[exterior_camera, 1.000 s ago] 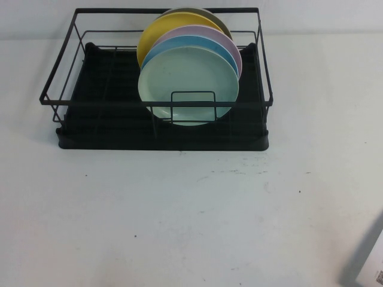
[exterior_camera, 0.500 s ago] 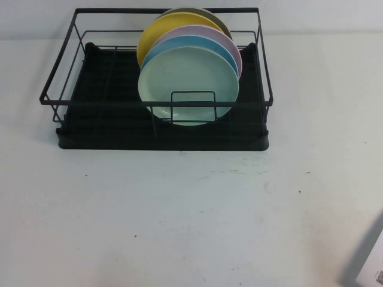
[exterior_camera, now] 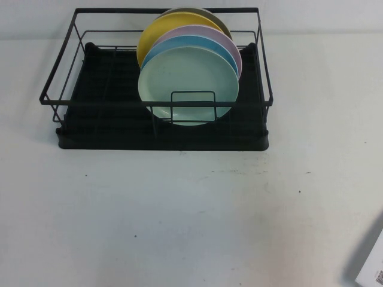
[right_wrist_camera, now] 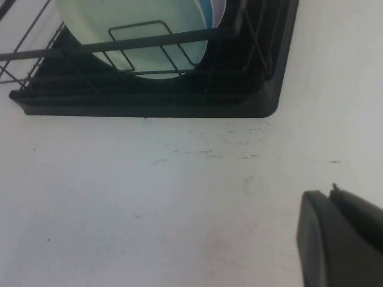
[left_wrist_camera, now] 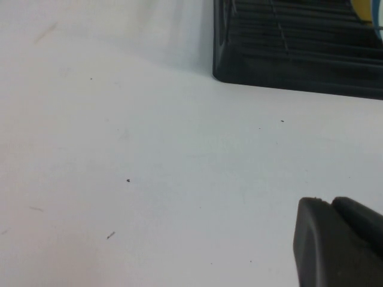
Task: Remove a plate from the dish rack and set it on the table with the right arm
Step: Grasp the plate from the shelf
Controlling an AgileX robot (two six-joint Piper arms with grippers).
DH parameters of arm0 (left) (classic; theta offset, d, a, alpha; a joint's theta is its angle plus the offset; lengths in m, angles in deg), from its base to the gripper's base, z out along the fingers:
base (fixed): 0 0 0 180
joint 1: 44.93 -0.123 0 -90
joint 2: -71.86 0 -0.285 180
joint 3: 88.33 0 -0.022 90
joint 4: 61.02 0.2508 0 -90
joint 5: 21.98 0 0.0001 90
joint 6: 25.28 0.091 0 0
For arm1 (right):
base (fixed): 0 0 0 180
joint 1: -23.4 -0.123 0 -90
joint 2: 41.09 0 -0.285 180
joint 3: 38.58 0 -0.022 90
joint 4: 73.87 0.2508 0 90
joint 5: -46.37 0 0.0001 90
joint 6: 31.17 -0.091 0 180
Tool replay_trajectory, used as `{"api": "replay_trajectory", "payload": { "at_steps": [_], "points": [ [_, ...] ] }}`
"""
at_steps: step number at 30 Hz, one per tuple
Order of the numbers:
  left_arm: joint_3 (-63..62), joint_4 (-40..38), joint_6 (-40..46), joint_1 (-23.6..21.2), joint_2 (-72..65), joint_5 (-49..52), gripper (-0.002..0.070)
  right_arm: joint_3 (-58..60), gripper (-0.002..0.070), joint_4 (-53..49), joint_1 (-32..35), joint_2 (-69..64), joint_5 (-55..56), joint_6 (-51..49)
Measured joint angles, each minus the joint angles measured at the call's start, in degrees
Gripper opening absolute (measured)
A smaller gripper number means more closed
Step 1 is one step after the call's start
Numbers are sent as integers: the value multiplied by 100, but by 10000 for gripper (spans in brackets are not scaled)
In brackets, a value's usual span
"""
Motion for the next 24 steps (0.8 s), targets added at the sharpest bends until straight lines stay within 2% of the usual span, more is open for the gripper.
{"api": "replay_trajectory", "payload": {
  "at_steps": [5, 11, 16, 24],
  "points": [
    [0, 0, 0, 0, 0, 0, -4, -1017, -18, -24, -186, -1414, -171, 363],
    [0, 0, 0, 0, 0, 0, -4, -2114, -18, -220, -1127, -2589, 212, 683],
    [0, 0, 0, 0, 0, 0, -4, -2956, -18, -271, -1773, -3363, 328, 1349],
    [0, 0, 0, 0, 0, 0, -3, -4119, 0, -283, -2315, -4475, 331, 2232]
  ]
}}
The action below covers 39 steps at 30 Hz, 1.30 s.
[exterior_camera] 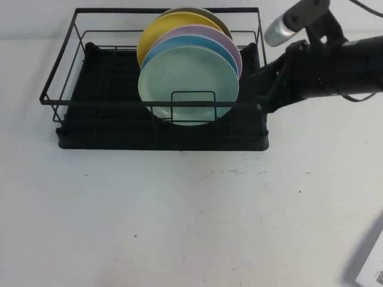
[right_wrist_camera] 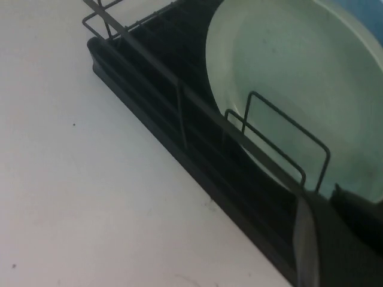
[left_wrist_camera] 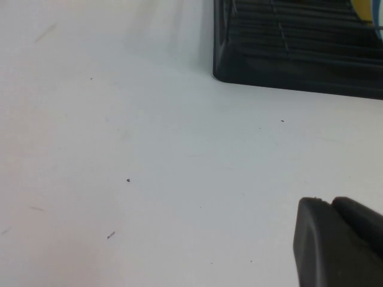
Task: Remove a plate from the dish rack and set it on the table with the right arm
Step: Grasp the plate from the shelf
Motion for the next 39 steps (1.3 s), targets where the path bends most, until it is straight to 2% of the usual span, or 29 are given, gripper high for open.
{"api": "replay_trajectory", "payload": {
  "at_steps": [7, 12, 18, 26, 39],
  "points": [
    [0, 0, 0, 0, 0, 0, -4, -997, 160, -22, -143, -823, 27, 464],
    [0, 0, 0, 0, 0, 0, -4, -1484, 214, -30, -148, -1355, 140, 768],
    [0, 0, 0, 0, 0, 0, -4, -1888, 235, -45, -205, -1782, 230, 1227],
    [0, 0, 0, 0, 0, 0, -4, -2338, 237, -125, -256, -2168, 519, 1311],
    [0, 0, 0, 0, 0, 0, -4, -2468, 237, -148, -256, -2521, 834, 1634]
  ]
}}
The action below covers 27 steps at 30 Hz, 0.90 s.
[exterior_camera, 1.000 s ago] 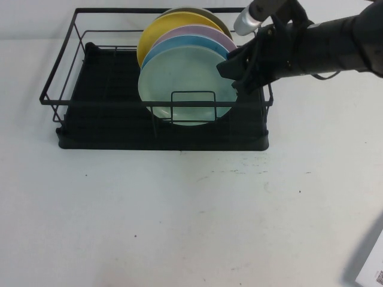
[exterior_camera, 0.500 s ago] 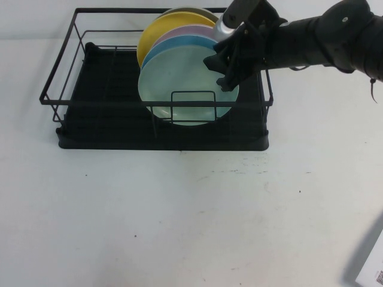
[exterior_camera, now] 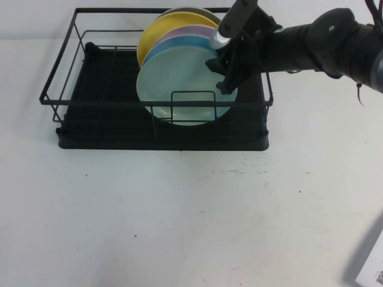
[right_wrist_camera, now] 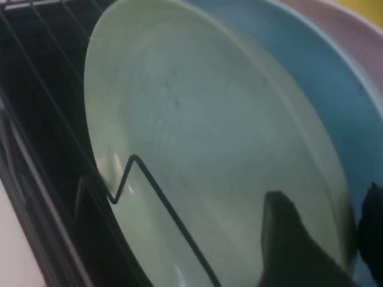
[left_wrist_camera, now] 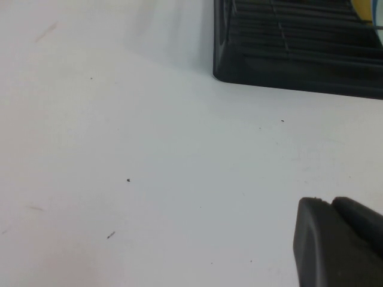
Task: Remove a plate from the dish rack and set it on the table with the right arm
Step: Grasp the plate from the shelf
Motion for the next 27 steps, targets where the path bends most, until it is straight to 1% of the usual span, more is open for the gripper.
{"api": "replay_trajectory", "payload": {
  "at_steps": [9, 20, 23, 27],
  "points": [
    [0, 0, 0, 0, 0, 0, -4, 0, 237, 0, 0, -84, 288, 213],
    [0, 0, 0, 0, 0, 0, -4, -8, 235, 16, -46, -255, 379, 297],
    [0, 0, 0, 0, 0, 0, -4, -8, 206, 129, -47, -343, 436, 297],
    [0, 0, 0, 0, 0, 0, -4, -8, 127, 293, -54, -346, 573, 316]
  ]
}}
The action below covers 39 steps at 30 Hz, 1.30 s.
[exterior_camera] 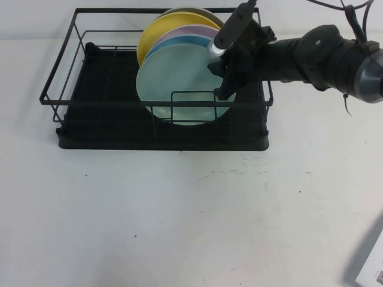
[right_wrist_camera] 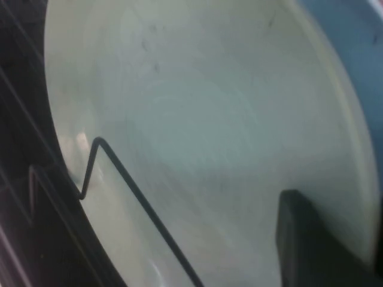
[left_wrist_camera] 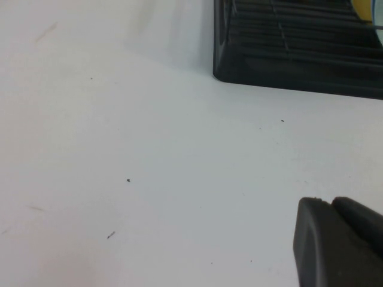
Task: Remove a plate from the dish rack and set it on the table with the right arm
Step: Grasp the plate from the shelf, then place the plate from the table
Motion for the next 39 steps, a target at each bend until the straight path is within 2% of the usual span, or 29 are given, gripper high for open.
{"api": "replay_trajectory", "payload": {
  "at_steps": [3, 8, 21, 25, 31, 35, 39],
  "points": [
    [0, 0, 0, 0, 0, 0, -4, 0, 82, 72, 0, 0, -22, 54],
    [0, 0, 0, 0, 0, 0, -4, 0, 82, 410, 0, 40, -157, 117],
    [0, 0, 0, 0, 0, 0, -4, 0, 67, 519, 0, 1073, -386, -636],
    [0, 0, 0, 0, 0, 0, -4, 0, 67, -220, 0, 1538, -783, -1562],
    [0, 0, 0, 0, 0, 0, -4, 0, 67, -1663, 0, 2199, -2213, -3860],
    [0, 0, 0, 0, 0, 0, -4, 0, 67, -1923, 0, 2388, -3577, -5245],
    [0, 0, 0, 0, 0, 0, -4, 300, 67, -1956, 0, 2396, -4258, -6062]
  ]
}}
